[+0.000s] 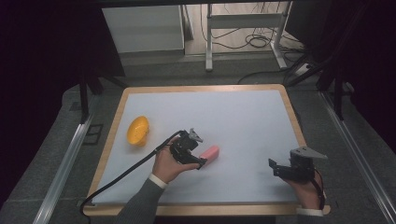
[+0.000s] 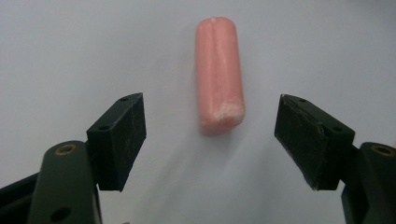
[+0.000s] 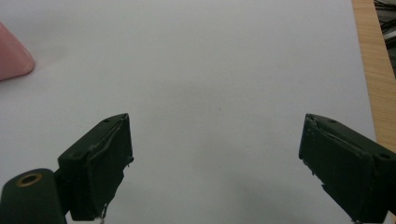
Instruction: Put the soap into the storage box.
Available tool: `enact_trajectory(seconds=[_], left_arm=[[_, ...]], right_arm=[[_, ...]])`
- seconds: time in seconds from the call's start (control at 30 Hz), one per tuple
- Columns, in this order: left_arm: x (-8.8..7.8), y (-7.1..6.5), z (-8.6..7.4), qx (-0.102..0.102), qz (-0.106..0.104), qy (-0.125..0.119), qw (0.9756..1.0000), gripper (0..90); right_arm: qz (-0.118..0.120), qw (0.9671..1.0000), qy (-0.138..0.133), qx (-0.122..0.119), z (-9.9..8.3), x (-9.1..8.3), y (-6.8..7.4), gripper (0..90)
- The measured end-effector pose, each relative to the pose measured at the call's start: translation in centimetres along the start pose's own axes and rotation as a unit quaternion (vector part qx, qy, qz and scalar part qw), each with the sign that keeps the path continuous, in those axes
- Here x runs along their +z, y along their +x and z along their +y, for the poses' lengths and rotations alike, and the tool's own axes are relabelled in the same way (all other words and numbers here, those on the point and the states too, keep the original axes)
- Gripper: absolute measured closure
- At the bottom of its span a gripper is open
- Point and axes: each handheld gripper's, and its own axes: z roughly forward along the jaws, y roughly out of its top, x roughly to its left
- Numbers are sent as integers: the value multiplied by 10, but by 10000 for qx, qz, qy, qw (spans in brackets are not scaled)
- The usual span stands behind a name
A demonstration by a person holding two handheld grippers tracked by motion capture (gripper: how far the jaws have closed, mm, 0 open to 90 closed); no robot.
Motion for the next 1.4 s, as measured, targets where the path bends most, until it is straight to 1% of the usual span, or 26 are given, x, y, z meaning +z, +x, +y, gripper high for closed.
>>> enact_trajectory(seconds=[0.07,0.13,0.2,0.27,0.33,0.43,0.6,0.73,0.8,0.9,1.0,1.1,1.33,1.4], left_arm=[[1,-3,4,46,-34,-38,10000,256],[3,-6,8,104,1,-4,9999,258],[5,-8,12,145,-20,5,9999,260],[7,-9,14,113,-68,-22,9999,265],[10,-8,14,70,-40,16,10000,269],[14,-6,14,73,-25,72,9999,276],[21,-4,15,13,-70,105,9999,295],[28,-3,15,-29,-182,172,9997,307],[31,-3,15,-58,-209,183,9996,319],[35,-3,15,-46,-235,263,9994,332],[39,-3,14,-68,-279,257,9993,352],[42,-2,14,-60,-269,265,9993,382],[50,-2,15,-149,-313,233,9991,444],[52,-2,15,-162,-307,256,9991,453]], right_arm=[[5,10000,8,-6,0,0,0,92],[3,10000,3,-2,0,0,0,93],[3,10000,1,1,0,0,0,92],[6,10000,4,5,0,-1,-1,92],[7,10000,-3,15,0,-1,-1,92],[4,10000,-4,15,0,-1,-1,92],[6,10000,25,0,-1,1,0,93],[-10,10000,38,2,-1,1,-1,93],[-32,10000,51,24,-1,1,-1,93],[-51,10000,56,32,-2,1,-2,93],[-54,10000,50,26,-2,1,-2,92],[-40,10000,45,24,-1,1,-2,92],[-58,10000,55,9,-2,2,-2,93],[-52,10000,64,9,-2,2,-2,92]])
